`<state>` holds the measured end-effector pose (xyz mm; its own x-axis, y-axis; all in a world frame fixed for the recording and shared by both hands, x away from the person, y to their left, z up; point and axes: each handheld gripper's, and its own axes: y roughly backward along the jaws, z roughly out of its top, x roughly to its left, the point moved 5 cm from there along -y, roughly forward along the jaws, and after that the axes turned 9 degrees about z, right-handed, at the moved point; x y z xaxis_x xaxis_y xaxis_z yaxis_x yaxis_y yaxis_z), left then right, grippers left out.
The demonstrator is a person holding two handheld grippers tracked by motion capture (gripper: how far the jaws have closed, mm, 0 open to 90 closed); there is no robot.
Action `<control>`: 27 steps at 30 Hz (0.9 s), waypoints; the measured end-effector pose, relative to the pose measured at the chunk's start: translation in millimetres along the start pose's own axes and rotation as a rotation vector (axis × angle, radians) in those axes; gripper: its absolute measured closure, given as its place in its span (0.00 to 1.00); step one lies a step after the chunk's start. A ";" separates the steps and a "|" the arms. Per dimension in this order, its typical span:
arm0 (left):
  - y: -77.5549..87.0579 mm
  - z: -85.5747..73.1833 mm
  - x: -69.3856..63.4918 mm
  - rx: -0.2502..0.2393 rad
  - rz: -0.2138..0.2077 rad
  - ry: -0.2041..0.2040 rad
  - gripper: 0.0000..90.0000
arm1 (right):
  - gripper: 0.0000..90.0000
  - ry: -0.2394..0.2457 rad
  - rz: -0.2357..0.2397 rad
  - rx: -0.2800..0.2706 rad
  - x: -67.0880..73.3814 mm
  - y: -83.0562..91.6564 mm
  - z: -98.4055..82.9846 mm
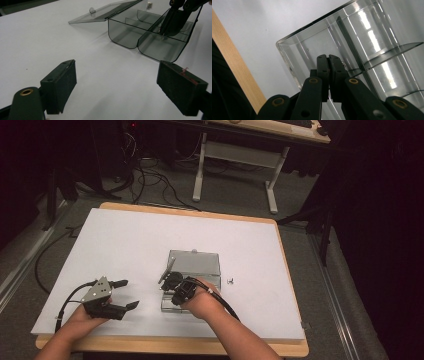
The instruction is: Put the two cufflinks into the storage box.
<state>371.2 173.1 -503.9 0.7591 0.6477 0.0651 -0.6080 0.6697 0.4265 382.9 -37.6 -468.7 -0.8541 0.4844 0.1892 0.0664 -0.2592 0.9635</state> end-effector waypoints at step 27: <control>0.0 0.0 0.2 0.000 -0.004 0.003 0.18 | 0.93 0.002 0.015 -0.012 0.5 -13.5 10.3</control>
<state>371.3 173.2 -503.9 0.7610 0.6459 0.0611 -0.6048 0.6722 0.4269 386.9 -25.2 -479.7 -0.8543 0.4786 0.2030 0.0731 -0.2760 0.9584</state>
